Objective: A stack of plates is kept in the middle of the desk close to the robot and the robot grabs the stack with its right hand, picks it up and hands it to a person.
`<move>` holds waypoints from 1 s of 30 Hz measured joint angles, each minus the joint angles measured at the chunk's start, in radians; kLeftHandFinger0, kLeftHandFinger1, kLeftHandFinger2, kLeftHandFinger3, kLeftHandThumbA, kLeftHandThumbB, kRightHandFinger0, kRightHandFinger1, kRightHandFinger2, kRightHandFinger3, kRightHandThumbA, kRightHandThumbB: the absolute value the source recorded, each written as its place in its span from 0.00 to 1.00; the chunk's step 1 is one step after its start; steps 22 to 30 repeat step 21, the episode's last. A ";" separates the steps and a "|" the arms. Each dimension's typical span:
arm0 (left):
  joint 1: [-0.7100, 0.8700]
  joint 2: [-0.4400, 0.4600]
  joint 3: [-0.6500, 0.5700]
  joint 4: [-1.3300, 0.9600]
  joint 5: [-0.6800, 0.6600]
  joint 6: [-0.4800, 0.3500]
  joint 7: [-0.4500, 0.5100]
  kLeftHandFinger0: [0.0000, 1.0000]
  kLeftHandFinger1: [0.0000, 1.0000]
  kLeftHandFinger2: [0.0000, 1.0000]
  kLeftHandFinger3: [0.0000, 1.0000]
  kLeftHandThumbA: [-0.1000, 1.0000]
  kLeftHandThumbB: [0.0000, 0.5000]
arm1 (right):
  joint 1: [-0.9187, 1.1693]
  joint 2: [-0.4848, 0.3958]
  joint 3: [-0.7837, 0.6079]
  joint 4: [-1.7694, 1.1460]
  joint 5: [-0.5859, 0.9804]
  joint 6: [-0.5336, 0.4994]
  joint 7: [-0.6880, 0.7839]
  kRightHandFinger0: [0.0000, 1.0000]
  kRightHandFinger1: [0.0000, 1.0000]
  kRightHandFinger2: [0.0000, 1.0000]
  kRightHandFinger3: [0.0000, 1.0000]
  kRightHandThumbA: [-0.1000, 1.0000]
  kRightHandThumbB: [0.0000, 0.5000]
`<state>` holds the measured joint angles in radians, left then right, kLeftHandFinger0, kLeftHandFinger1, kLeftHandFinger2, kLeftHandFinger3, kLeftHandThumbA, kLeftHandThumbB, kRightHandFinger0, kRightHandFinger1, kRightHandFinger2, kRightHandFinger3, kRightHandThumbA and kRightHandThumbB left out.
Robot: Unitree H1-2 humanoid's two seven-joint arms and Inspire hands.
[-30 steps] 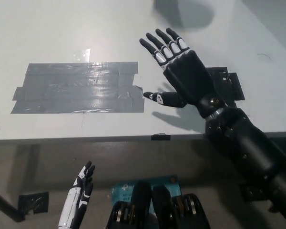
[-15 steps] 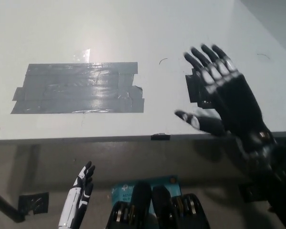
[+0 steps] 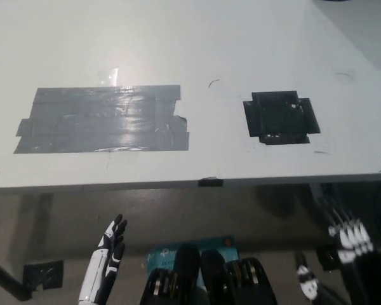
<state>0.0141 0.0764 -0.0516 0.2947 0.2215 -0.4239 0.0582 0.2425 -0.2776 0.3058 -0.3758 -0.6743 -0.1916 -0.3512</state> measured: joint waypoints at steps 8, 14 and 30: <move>0.000 0.000 0.000 0.000 0.000 -0.002 0.000 1.00 1.00 1.00 1.00 1.00 0.48 | 0.088 0.062 -0.027 0.148 0.133 -0.084 -0.025 1.00 1.00 1.00 1.00 0.41 0.70; 0.000 0.000 0.000 0.000 0.000 -0.003 0.000 1.00 1.00 1.00 1.00 1.00 0.49 | 0.076 0.069 -0.058 0.242 0.221 -0.124 -0.014 1.00 1.00 1.00 1.00 0.58 0.77; 0.000 0.000 0.000 0.000 0.000 -0.003 0.000 1.00 1.00 1.00 1.00 1.00 0.49 | 0.054 0.074 -0.075 0.263 0.263 -0.136 0.011 1.00 1.00 1.00 1.00 0.61 0.80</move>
